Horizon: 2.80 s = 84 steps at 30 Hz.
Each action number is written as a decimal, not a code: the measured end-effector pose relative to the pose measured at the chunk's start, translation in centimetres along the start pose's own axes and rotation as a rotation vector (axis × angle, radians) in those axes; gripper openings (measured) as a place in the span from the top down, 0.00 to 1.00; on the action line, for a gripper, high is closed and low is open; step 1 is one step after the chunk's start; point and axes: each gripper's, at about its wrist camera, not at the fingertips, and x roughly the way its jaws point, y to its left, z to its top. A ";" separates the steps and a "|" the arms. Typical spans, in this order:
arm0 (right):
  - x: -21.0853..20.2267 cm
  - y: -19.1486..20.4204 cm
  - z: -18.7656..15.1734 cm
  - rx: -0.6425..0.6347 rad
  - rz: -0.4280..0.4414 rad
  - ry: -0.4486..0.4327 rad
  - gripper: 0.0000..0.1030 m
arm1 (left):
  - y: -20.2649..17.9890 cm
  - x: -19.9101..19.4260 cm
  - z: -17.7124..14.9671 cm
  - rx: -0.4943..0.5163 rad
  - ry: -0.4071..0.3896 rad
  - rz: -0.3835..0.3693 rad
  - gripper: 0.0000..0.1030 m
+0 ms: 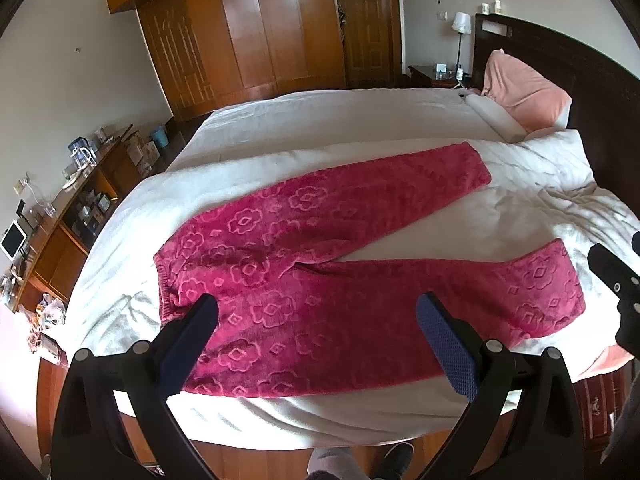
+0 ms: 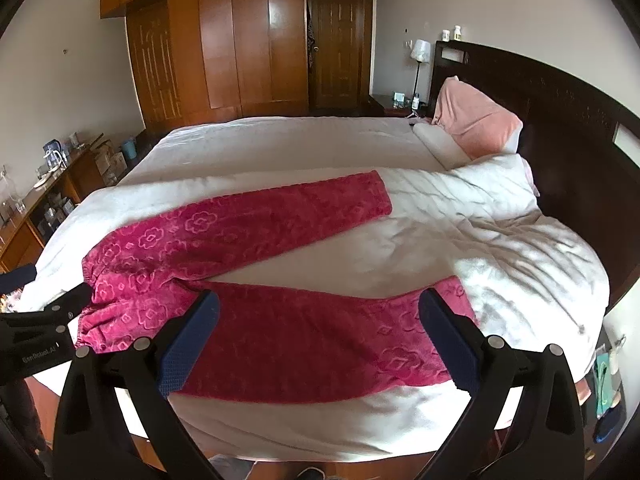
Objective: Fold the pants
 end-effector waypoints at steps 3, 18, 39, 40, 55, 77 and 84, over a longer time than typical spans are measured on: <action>0.1 0.2 -0.1 0.003 0.011 0.007 0.03 | 0.3 0.1 0.0 -0.004 0.002 0.001 0.05; 1.3 2.4 0.1 -0.028 0.085 0.041 0.03 | 1.8 1.3 -0.2 -0.027 0.024 0.004 0.05; 6.6 4.5 1.1 -0.022 0.117 0.140 0.03 | 4.4 5.2 1.0 -0.037 0.092 0.004 0.05; 6.9 4.7 1.1 -0.024 0.119 0.146 0.03 | 4.6 5.5 1.1 -0.036 0.098 0.005 0.05; 13.9 9.9 2.3 -0.052 0.169 0.267 0.03 | 10.3 12.1 1.1 -0.083 0.217 0.070 0.05; 27.4 20.6 1.7 -0.147 0.177 0.512 0.03 | 32.1 31.1 2.4 -0.311 0.316 0.231 0.05; 29.9 21.3 1.1 -0.172 0.155 0.577 0.03 | 34.3 38.1 4.4 -0.232 0.340 0.191 0.05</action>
